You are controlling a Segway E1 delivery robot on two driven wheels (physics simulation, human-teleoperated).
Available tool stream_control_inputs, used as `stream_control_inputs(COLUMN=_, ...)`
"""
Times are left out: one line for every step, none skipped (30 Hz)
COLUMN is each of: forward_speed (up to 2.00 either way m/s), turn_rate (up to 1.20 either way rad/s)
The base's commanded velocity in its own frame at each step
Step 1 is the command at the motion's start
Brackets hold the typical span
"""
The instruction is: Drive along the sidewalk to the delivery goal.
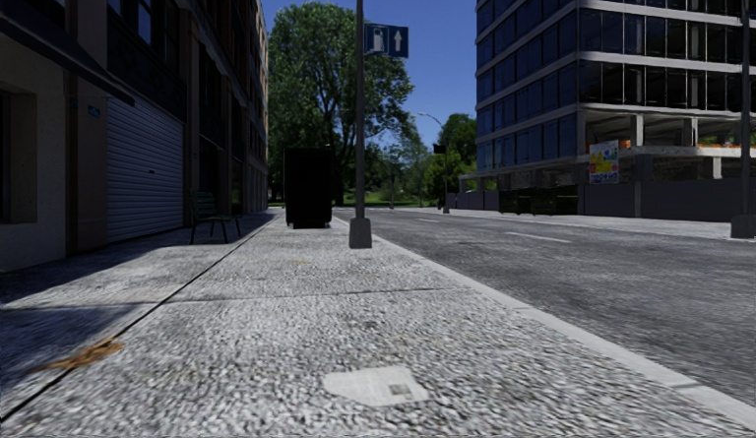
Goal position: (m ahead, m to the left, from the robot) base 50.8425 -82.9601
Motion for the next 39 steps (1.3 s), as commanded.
stream_control_inputs(forward_speed=1.88, turn_rate=0.49)
stream_control_inputs(forward_speed=1.88, turn_rate=0.49)
stream_control_inputs(forward_speed=1.88, turn_rate=0.49)
stream_control_inputs(forward_speed=1.88, turn_rate=0.49)
stream_control_inputs(forward_speed=1.88, turn_rate=0.49)
stream_control_inputs(forward_speed=1.88, turn_rate=0.49)
stream_control_inputs(forward_speed=1.88, turn_rate=0.49)
stream_control_inputs(forward_speed=1.88, turn_rate=0.49)
stream_control_inputs(forward_speed=1.88, turn_rate=0.49)
stream_control_inputs(forward_speed=1.88, turn_rate=0.49)
stream_control_inputs(forward_speed=1.88, turn_rate=0.45)
stream_control_inputs(forward_speed=1.88, turn_rate=0.39)
stream_control_inputs(forward_speed=1.88, turn_rate=0.22)
stream_control_inputs(forward_speed=1.88, turn_rate=0.22)
stream_control_inputs(forward_speed=1.88, turn_rate=0.00)
stream_control_inputs(forward_speed=1.88, turn_rate=0.00)
stream_control_inputs(forward_speed=1.88, turn_rate=0.00)
stream_control_inputs(forward_speed=1.88, turn_rate=0.00)
stream_control_inputs(forward_speed=1.88, turn_rate=0.00)
stream_control_inputs(forward_speed=1.88, turn_rate=0.00)
stream_control_inputs(forward_speed=1.88, turn_rate=0.00)
stream_control_inputs(forward_speed=1.88, turn_rate=0.00)
stream_control_inputs(forward_speed=1.88, turn_rate=0.00)
stream_control_inputs(forward_speed=1.88, turn_rate=0.00)
stream_control_inputs(forward_speed=1.88, turn_rate=0.00)
stream_control_inputs(forward_speed=1.88, turn_rate=0.00)
stream_control_inputs(forward_speed=1.88, turn_rate=0.00)
stream_control_inputs(forward_speed=1.88, turn_rate=0.00)
stream_control_inputs(forward_speed=1.88, turn_rate=0.00)
stream_control_inputs(forward_speed=1.88, turn_rate=0.00)
stream_control_inputs(forward_speed=1.88, turn_rate=0.00)
stream_control_inputs(forward_speed=1.88, turn_rate=0.00)
stream_control_inputs(forward_speed=1.88, turn_rate=0.00)
stream_control_inputs(forward_speed=1.88, turn_rate=0.00)
stream_control_inputs(forward_speed=1.88, turn_rate=0.00)
stream_control_inputs(forward_speed=1.88, turn_rate=0.00)
stream_control_inputs(forward_speed=1.88, turn_rate=0.00)
stream_control_inputs(forward_speed=1.88, turn_rate=0.00)
stream_control_inputs(forward_speed=1.88, turn_rate=0.07)
